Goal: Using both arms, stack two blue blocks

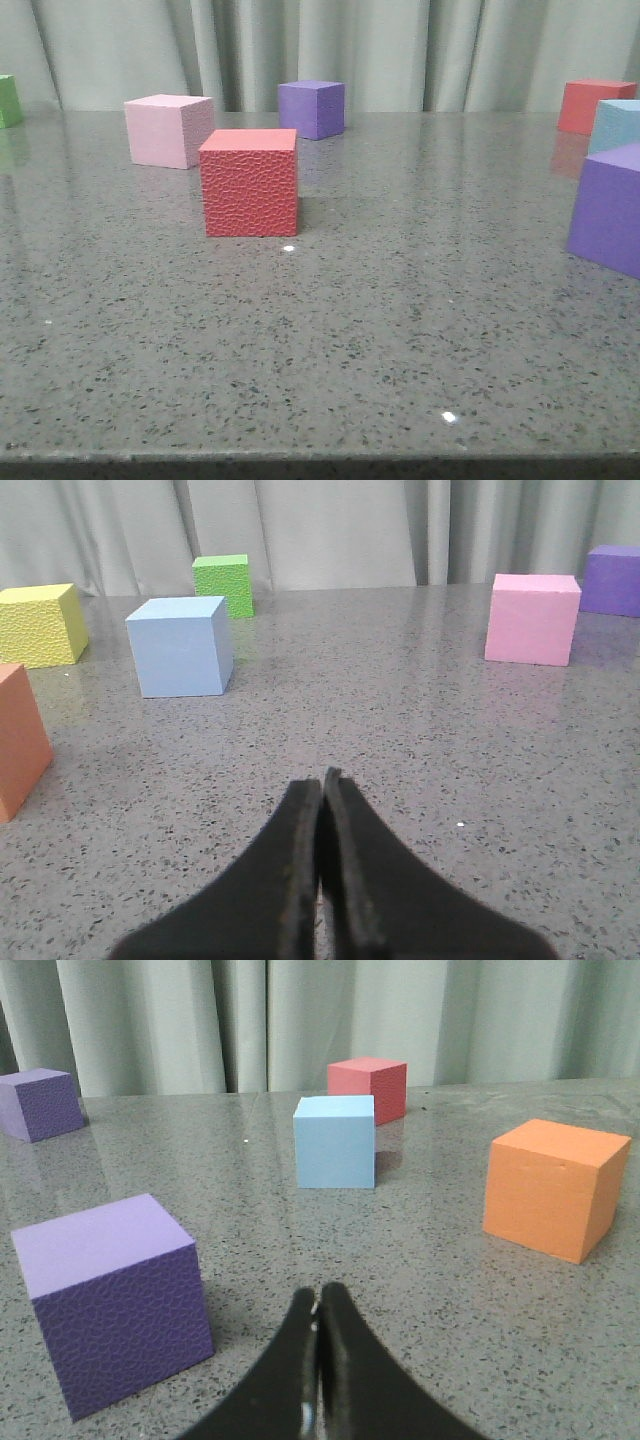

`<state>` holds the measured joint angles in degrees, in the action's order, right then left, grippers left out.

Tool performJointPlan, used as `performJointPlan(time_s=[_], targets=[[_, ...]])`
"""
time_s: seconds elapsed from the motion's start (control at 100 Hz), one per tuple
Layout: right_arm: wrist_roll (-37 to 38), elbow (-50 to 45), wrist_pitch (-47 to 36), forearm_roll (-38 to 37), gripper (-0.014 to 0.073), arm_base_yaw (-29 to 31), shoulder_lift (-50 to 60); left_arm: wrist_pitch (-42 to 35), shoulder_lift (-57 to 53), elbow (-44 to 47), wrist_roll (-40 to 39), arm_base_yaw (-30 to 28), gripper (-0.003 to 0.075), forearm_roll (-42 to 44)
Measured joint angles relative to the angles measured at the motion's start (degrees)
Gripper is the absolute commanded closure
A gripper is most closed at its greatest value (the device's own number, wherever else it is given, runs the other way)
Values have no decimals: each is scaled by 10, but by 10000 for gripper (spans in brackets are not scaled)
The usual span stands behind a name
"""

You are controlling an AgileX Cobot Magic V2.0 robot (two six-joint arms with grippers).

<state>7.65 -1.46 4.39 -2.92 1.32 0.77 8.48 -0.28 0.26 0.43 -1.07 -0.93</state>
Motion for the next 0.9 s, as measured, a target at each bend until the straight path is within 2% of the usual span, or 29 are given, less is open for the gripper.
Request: performJointPlan(time_s=[0.9], targets=[[0,0,-6,1,661,0,0,-3,0,0,0,0,739,0]])
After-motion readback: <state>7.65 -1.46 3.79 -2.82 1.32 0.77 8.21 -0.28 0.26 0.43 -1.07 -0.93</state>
